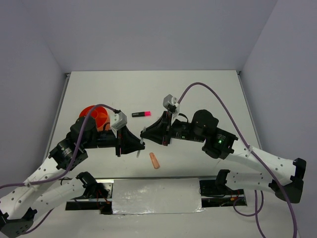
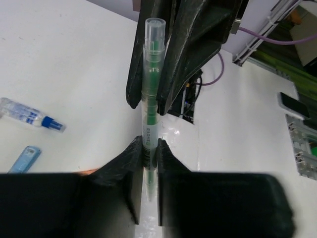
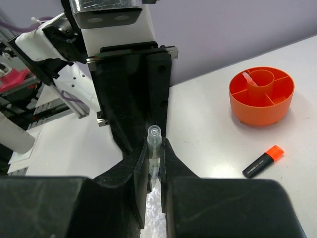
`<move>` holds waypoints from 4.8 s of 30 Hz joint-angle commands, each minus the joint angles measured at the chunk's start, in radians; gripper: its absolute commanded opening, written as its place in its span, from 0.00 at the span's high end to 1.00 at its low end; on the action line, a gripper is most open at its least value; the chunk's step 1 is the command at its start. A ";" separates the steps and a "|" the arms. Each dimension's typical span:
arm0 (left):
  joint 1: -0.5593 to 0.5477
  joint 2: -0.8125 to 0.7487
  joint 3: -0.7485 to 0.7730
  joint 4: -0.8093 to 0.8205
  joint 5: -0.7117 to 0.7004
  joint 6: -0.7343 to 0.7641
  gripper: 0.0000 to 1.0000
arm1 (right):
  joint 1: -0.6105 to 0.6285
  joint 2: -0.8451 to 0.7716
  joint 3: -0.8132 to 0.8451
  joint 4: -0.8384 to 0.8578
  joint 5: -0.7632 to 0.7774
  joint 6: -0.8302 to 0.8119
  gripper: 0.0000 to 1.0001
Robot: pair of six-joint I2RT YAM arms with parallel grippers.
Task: Sort the stationery into containers
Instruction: Place the pen in the storage box, then pick up the pen from the center of the board.
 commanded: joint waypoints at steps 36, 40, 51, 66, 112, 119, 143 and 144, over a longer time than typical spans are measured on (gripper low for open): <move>0.266 -0.226 0.068 -0.385 -1.336 -0.227 0.01 | -0.051 1.215 0.884 0.291 0.383 0.096 1.00; 0.307 -0.222 0.050 -0.359 -1.262 -0.206 0.01 | -0.051 1.262 0.959 0.238 0.377 0.082 1.00; 0.321 -0.199 0.044 -0.354 -1.216 -0.186 0.01 | -0.040 1.241 0.894 0.254 0.289 0.045 0.30; 0.301 0.042 -0.005 -0.392 -0.977 -0.344 0.01 | -0.152 0.582 0.115 0.308 0.586 0.211 0.11; 0.248 1.045 0.142 -0.152 -1.086 -0.597 0.49 | -0.150 -0.006 -0.525 0.097 0.571 0.307 0.10; 0.248 0.990 0.100 -0.154 -1.067 -0.586 0.89 | -0.152 -0.026 -0.518 0.074 0.587 0.295 0.10; 0.309 0.367 0.097 0.318 -1.060 0.076 1.00 | -0.161 -0.080 -0.536 0.132 0.552 0.251 0.10; 0.313 0.375 0.112 0.313 -1.005 0.087 1.00 | -0.161 -0.069 -0.531 0.149 0.529 0.240 0.09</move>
